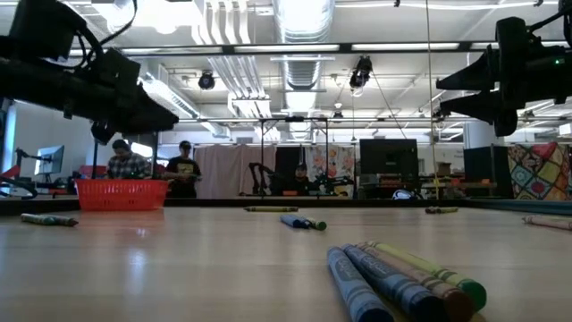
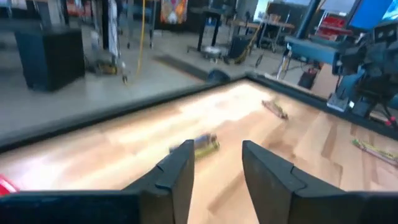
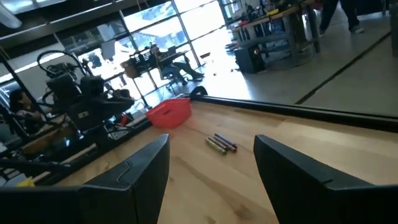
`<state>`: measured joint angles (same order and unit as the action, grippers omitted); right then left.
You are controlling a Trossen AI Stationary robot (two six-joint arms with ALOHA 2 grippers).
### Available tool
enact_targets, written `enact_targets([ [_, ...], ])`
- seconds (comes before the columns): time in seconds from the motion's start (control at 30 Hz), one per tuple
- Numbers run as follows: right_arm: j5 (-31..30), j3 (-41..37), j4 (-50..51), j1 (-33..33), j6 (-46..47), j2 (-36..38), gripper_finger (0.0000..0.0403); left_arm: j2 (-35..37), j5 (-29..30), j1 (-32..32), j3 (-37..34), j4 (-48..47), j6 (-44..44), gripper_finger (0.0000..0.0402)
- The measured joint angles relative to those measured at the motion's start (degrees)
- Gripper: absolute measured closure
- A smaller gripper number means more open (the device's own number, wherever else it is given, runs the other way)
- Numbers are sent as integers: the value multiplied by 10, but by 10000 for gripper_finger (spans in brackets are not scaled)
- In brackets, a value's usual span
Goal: Sort crayons
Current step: Put the green crayon into the green bin
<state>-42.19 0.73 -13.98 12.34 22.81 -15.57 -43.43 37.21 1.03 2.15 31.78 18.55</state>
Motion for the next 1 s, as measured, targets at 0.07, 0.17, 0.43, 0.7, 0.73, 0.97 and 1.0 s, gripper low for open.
enact_targets([
  [0.07,-4,0,0,0,-7,0,179,-21,-7,0,0,0,22,277],
  [0.17,-21,0,0,-9,-14,0,179,-46,-7,0,0,-1,47,276],
  [0.43,-27,5,0,-94,-80,-4,179,-97,-53,1,0,-16,97,276],
  [0.7,135,27,-27,-239,-97,-20,179,-99,0,0,0,-8,74,276],
  [0.73,146,25,-27,-253,-86,-28,179,-97,11,0,0,-8,73,276],
  [0.97,152,11,-30,-322,-36,-114,179,-98,49,0,0,-3,50,276],
  [1.0,152,12,-33,-329,-41,-127,179,-98,49,0,0,-3,50,276],
])
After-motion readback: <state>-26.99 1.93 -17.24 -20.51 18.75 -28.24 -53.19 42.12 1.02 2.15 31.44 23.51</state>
